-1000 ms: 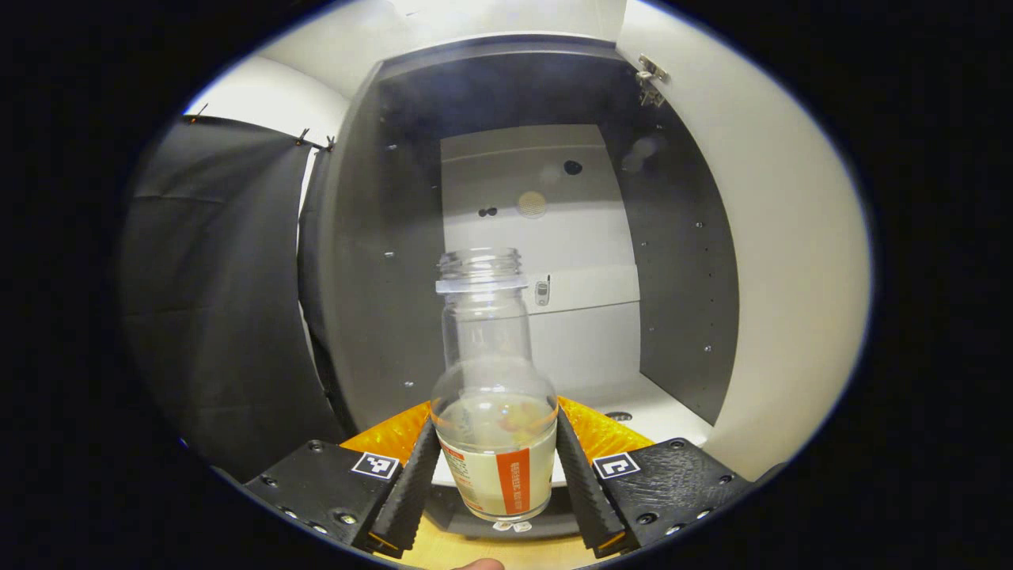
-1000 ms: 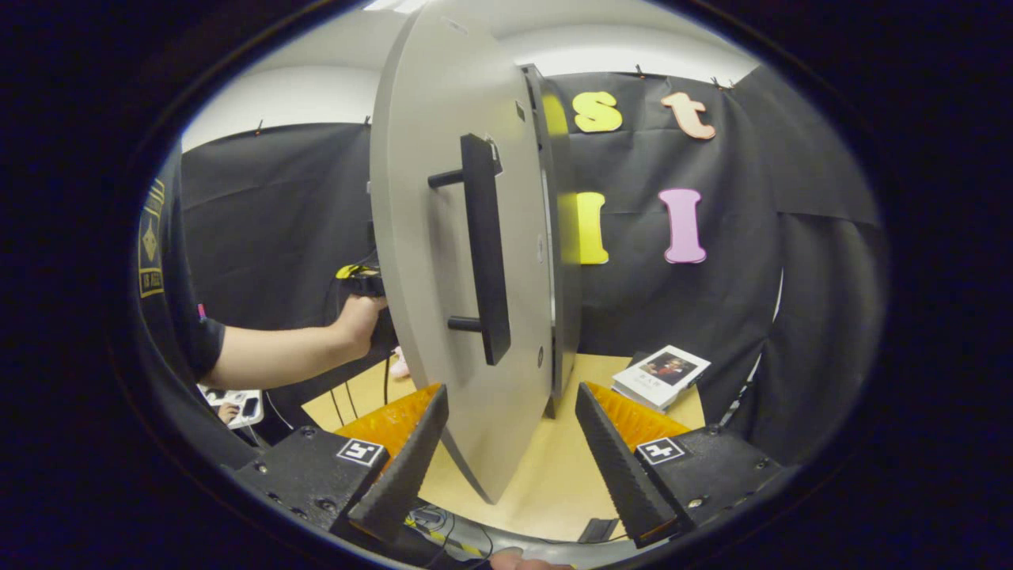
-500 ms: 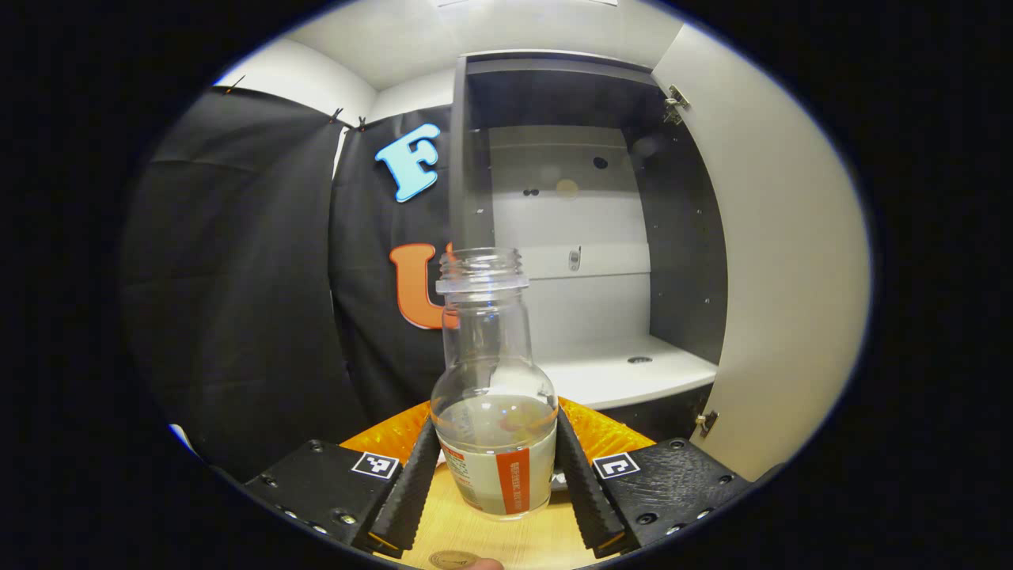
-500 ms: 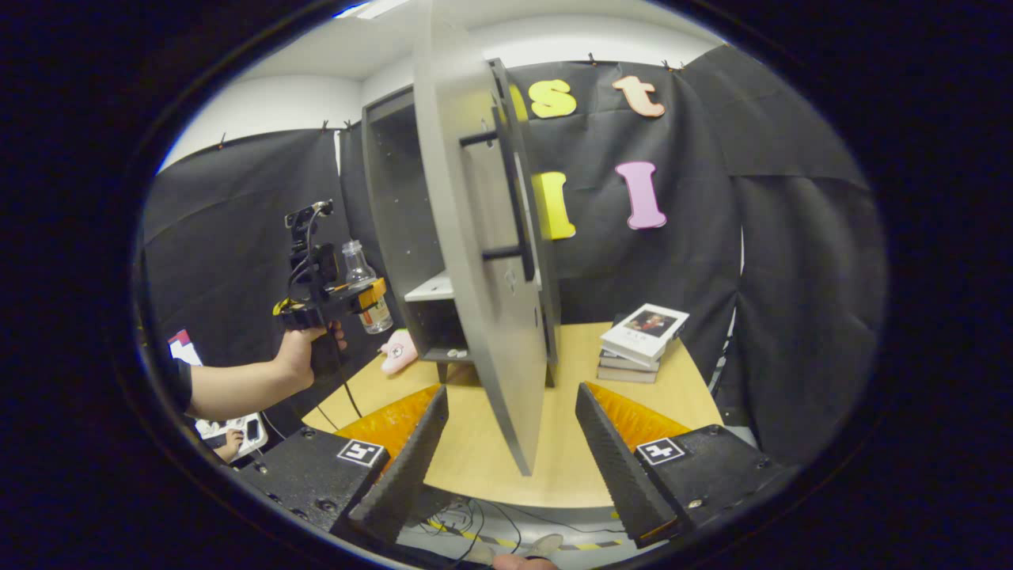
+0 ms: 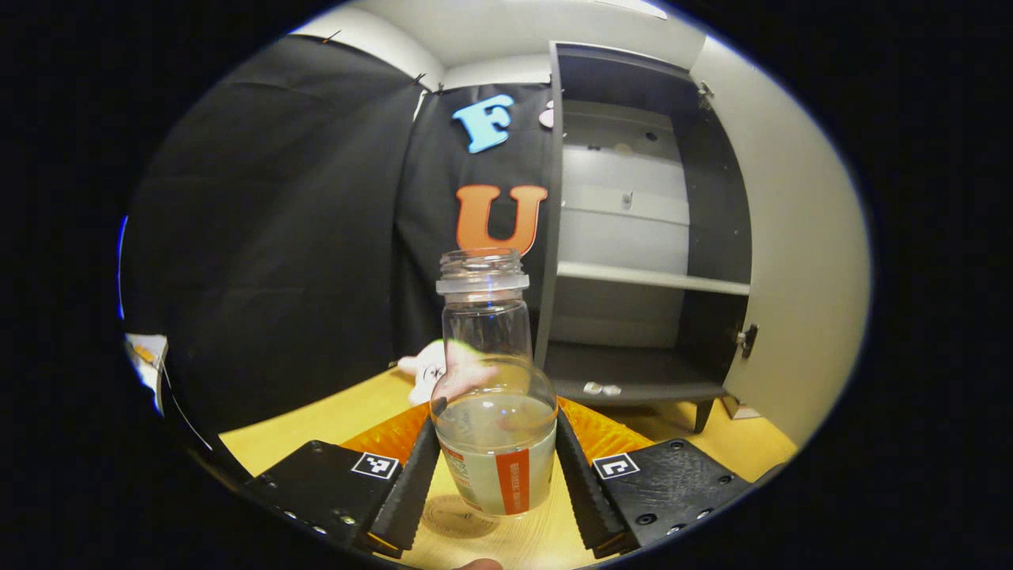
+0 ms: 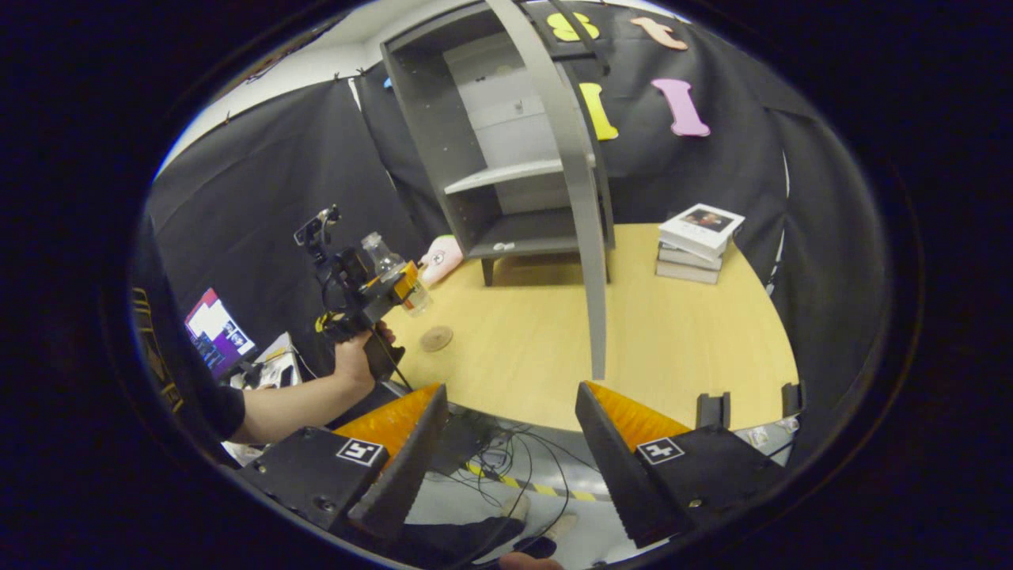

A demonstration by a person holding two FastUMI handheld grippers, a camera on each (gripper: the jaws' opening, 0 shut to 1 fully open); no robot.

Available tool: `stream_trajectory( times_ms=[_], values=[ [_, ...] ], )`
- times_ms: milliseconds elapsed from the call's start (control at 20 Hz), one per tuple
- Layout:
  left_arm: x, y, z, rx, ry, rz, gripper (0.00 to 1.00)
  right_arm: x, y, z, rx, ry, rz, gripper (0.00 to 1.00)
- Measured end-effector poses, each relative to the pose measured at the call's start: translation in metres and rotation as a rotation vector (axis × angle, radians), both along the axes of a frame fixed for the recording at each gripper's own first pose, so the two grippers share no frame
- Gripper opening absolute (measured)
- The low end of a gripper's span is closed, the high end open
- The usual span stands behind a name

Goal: Open the cabinet door with the right hand, grasp the bottle in the cabinet with the left hand and place it on the coaster, then close the cabinet door with the right hand.

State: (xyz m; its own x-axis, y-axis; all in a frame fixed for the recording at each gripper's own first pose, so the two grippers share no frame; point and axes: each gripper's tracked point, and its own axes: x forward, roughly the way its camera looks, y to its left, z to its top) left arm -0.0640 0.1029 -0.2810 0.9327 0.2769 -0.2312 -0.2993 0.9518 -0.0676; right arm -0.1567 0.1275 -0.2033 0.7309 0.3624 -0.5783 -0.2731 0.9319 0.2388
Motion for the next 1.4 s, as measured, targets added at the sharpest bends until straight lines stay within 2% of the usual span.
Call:
stream_trajectory(
  times_ms=[150, 250, 350, 500, 650, 700, 850, 1400],
  values=[
    [-0.003, 0.006, -0.044, 0.027, 0.061, 0.022, 0.75, -0.012, -0.001, -0.046, -0.006, 0.097, 0.029, 1.00],
    [-0.012, 0.002, -0.065, 0.013, 0.075, 0.026, 0.75, -0.014, -0.002, -0.059, -0.009, 0.124, 0.042, 0.99],
    [-0.009, 0.002, -0.058, 0.050, 0.032, 0.027, 0.75, -0.015, 0.002, -0.070, 0.015, 0.156, 0.049, 1.00],
    [0.002, 0.007, -0.058, 0.116, 0.004, 0.032, 0.74, -0.014, 0.005, -0.066, 0.040, 0.167, 0.043, 0.99],
    [0.010, 0.012, -0.077, 0.100, 0.033, 0.044, 0.76, -0.018, 0.008, -0.063, 0.012, 0.157, 0.045, 0.99],
    [0.014, 0.015, -0.070, 0.110, 0.004, 0.058, 0.76, -0.017, 0.010, -0.063, 0.009, 0.160, 0.048, 1.00],
    [0.012, 0.021, -0.076, 0.084, 0.019, 0.089, 0.76, -0.006, 0.015, -0.065, 0.019, 0.161, 0.050, 1.00],
    [0.007, 0.013, -0.086, 0.106, 0.097, 0.082, 0.76, 0.009, 0.030, -0.056, -0.008, 0.137, 0.094, 1.00]
  ],
)
